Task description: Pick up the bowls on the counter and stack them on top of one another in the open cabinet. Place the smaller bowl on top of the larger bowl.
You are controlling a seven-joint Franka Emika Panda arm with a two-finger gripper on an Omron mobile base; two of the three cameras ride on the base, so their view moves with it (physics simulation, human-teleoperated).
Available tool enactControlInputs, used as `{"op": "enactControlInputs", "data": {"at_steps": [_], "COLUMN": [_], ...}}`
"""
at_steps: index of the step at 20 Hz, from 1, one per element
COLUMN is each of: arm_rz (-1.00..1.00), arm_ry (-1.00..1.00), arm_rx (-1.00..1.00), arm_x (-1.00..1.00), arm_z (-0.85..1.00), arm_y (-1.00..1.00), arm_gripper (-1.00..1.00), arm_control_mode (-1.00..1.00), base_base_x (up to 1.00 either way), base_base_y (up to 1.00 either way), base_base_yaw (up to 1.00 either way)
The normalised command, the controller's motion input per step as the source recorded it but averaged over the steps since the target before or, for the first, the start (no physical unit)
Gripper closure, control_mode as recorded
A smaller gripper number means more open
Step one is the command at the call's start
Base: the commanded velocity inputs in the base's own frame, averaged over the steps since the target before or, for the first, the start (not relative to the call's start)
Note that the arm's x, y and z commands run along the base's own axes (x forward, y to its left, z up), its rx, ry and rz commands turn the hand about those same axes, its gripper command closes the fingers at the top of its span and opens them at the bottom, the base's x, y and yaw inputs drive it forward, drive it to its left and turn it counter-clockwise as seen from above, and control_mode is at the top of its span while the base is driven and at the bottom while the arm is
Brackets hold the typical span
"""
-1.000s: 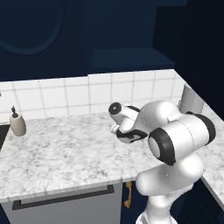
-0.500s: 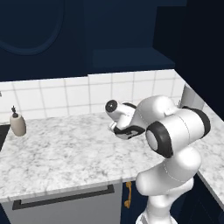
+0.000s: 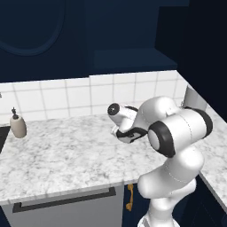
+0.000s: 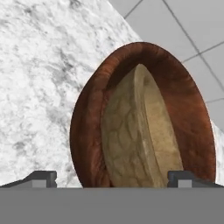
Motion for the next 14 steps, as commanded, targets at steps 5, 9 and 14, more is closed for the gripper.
{"op": "enactControlInputs", "data": {"at_steps": [5,9,14], "arm_rz": [0.0,0.0,0.0], "arm_ry": [0.09,-0.02,0.0], "arm_rx": [-0.01,-0.02,0.0], "arm_x": [0.0,0.0,-0.03], "arm_z": [-0.64,-0.3,0.02], "arm_y": [-0.19,-0.17,-0.01], "arm_gripper": [1.0,1.0,1.0], "arm_control_mode": [-1.0,-1.0,-1.0], "base_base_x": [0.0,0.0,0.0], "base_base_y": [0.0,0.0,0.0], "base_base_yaw": [0.0,0.0,0.0]}}
